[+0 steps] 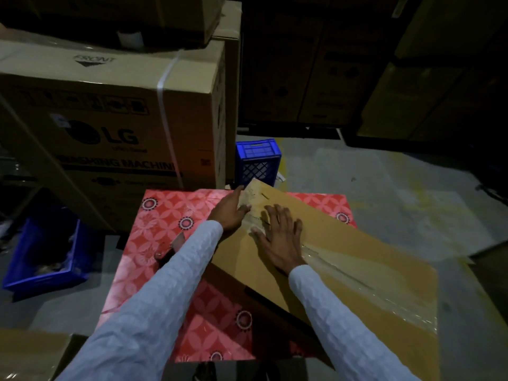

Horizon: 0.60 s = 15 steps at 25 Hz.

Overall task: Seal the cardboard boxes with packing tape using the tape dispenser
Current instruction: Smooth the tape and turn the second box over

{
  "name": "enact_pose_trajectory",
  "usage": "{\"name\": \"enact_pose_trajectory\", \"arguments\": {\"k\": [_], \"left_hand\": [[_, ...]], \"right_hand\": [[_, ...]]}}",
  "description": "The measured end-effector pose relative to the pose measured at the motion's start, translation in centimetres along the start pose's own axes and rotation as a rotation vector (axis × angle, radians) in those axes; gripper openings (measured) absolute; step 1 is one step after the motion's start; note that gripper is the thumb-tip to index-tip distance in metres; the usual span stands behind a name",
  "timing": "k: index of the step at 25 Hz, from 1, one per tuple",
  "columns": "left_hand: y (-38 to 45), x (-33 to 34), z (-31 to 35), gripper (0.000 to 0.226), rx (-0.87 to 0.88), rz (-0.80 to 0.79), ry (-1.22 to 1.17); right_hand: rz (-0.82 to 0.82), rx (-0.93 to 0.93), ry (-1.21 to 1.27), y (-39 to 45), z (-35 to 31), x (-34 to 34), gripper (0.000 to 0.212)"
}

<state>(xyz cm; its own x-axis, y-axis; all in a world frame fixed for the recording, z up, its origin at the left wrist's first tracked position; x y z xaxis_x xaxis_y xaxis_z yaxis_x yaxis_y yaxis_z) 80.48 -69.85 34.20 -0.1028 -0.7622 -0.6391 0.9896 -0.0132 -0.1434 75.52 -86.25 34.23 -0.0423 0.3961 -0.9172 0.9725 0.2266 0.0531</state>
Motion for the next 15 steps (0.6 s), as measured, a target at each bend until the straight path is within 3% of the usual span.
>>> {"name": "enact_pose_trajectory", "arguments": {"k": [3,6,10,15], "left_hand": [[-2.0,-0.8,-2.9,0.058,-0.094,0.065,-0.109],[-3.4,-1.8,-5.2,0.041,-0.159,0.162,-0.255],[-3.8,-2.5,-5.7,0.016,-0.235,0.237,-0.276],[-3.7,-2.5,-5.7,0.022,-0.389,0.315,-0.303]], "right_hand": [[-0.033,0.014,-0.016,1.0,-1.7,2.2,0.070],[0.095,0.009,0.045,1.1,-1.9,1.6,0.057],[0.219,-0.020,0.145,1.2,-2.1,0.1,0.033],[0.184,0.086,0.210,3.0,-1.5,-1.0,0.009]]}}
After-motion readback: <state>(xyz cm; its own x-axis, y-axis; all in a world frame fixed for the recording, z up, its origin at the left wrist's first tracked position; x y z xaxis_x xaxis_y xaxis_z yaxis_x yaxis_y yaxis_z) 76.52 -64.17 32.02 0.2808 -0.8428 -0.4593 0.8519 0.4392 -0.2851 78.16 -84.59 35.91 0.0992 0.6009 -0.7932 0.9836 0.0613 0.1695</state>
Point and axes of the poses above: each hand's wrist, its own y-axis towards the middle knuckle, its own x-axis out of the palm, z = x × y, the point moved 10 cm from there along y, towards the middle knuckle
